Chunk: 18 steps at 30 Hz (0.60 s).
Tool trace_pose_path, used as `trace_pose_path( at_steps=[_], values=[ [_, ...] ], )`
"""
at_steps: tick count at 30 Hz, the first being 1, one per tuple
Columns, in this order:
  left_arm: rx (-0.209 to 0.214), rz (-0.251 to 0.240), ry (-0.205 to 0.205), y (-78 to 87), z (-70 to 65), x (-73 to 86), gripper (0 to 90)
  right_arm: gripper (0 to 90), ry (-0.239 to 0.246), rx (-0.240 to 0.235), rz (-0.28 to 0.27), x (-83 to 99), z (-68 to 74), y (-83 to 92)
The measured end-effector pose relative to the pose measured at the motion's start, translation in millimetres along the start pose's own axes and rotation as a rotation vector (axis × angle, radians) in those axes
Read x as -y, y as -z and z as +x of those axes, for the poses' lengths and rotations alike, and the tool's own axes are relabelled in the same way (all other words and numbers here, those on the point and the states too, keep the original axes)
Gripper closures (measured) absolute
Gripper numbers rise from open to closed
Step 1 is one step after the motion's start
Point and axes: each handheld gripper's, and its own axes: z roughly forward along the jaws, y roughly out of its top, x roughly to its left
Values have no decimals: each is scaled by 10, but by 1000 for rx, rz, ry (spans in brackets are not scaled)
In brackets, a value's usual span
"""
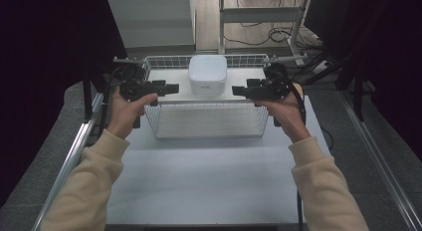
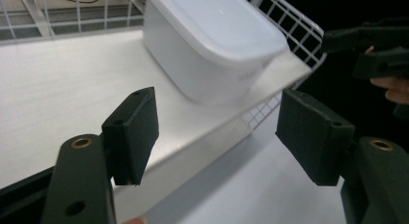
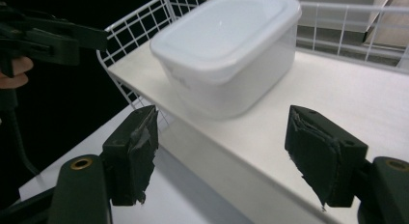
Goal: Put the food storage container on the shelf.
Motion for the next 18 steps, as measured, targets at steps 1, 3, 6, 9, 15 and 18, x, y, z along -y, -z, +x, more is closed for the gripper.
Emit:
trace_pose_path(
  at_steps=[1, 3, 6, 9, 15, 18],
  values=[
    [2, 1, -8, 21, -22, 46, 305, 274, 9, 0, -1, 48, 4, 16],
    [4, 6, -24, 55, -65, 145, 302, 274, 17, -8, -5, 157, 14, 53],
    [4, 11, -43, 104, -138, 371, 299, 274, 43, 5, -16, 430, 31, 138],
    [0, 15, -54, 121, -173, 513, 296, 274, 58, 22, -18, 555, 47, 171],
    [-17, 4, -66, 156, -262, 941, 280, 256, 79, 66, -19, 1053, 97, 303],
    [-47, 25, -71, 152, -278, 1199, 265, 244, 91, 91, -10, 1292, 95, 362]
  ],
)
